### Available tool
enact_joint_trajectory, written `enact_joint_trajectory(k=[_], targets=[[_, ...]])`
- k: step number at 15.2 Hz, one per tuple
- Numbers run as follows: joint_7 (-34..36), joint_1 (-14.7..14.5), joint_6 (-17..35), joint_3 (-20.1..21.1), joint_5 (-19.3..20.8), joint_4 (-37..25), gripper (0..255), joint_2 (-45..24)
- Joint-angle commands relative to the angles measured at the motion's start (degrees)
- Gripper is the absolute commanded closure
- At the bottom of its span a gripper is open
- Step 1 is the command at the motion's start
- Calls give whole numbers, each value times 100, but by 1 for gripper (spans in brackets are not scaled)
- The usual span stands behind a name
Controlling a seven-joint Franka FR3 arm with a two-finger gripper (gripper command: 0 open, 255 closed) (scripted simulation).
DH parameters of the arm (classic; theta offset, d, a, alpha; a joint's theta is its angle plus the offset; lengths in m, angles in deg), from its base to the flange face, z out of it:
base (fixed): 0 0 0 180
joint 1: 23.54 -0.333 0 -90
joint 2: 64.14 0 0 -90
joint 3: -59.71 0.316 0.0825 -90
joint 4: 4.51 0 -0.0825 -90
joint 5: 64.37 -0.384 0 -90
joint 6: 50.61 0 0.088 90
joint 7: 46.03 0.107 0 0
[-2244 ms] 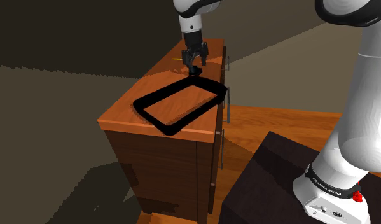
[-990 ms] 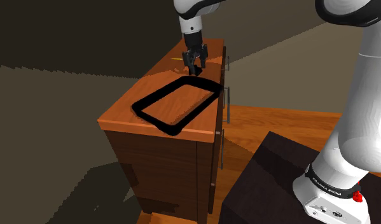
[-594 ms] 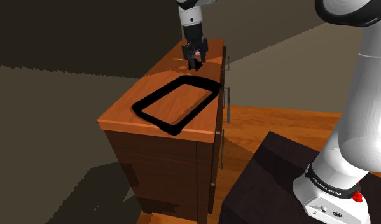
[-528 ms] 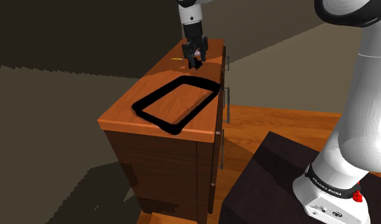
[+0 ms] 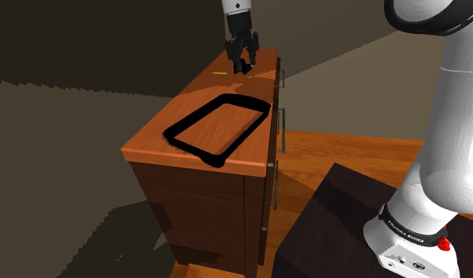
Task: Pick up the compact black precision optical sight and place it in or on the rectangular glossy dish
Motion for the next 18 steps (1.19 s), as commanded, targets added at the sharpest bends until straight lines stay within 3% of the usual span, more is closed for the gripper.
enact_joint_trajectory(k=[1, 7, 12, 18], targets=[[-4, -4, -177, 2, 0, -229, 255, -54], [-37, -4, -736, -1, 1, -1010, 255, -275], [551, -363, -430, 209, -31, 131, 255, 529], [1285, -759, -243, 525, -134, 1025, 255, 1207]])
